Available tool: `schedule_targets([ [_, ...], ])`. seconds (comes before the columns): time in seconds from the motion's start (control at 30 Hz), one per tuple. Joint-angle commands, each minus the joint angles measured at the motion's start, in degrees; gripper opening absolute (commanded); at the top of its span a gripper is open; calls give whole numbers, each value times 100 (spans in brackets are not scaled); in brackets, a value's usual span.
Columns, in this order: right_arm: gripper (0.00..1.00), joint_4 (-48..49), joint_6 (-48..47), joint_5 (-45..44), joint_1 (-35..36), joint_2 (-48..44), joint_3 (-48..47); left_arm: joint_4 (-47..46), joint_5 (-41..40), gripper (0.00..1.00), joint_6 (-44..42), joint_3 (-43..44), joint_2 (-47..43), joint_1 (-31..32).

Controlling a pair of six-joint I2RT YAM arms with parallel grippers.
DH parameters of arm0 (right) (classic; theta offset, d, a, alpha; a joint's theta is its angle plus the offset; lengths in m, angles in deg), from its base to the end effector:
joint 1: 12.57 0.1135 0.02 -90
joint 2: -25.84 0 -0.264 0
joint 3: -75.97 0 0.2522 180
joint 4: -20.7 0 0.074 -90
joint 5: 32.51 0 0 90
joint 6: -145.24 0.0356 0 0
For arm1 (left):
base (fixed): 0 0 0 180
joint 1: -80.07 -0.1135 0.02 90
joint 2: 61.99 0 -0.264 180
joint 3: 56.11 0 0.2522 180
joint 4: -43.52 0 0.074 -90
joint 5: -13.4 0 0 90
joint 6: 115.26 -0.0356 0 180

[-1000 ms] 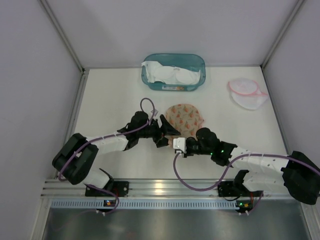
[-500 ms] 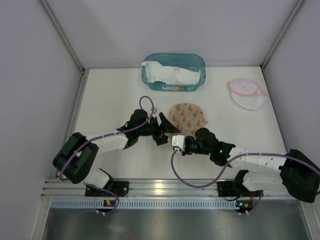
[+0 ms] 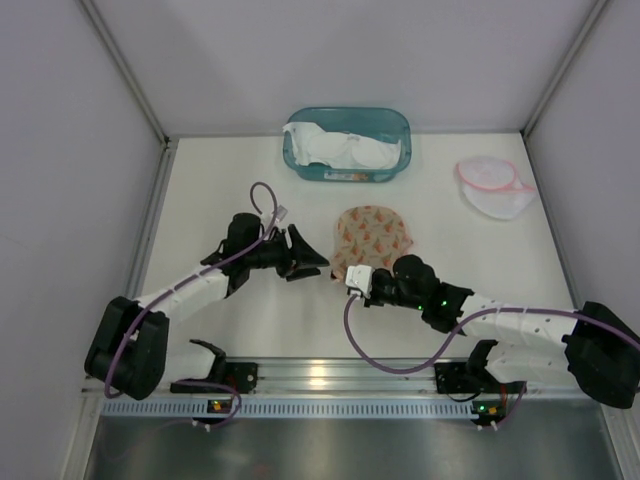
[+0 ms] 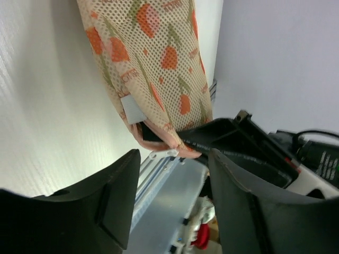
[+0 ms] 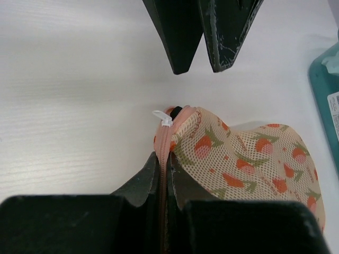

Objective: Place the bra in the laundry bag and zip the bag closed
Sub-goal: Adjust the bra in the laundry bag, then zip the zipper on the laundry bag.

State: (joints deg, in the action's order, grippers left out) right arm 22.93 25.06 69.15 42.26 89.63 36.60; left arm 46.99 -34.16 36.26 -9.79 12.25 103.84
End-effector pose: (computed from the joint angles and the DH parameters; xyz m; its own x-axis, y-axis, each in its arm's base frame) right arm 0.1288 0.1953 0.2050 0.2686 -0.4736 -0.8388 -0.8946 0.2002 -0.3995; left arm 0.2253 -0.1255 0.1973 -0.9522 -0.2894 -0.0981 -0.0258 0.3959 -0.9179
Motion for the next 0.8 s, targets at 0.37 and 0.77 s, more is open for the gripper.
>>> schedule_targets([
  [0.37, 0, -8, 609, 276, -60, 11, -331, 1872, -394, 32, -5480, 673, -1069, 451],
  [0.77, 0, 27, 680, 494, -60, 37, -410, 1574, -525, 46, -6310, 497, -982, 1165],
])
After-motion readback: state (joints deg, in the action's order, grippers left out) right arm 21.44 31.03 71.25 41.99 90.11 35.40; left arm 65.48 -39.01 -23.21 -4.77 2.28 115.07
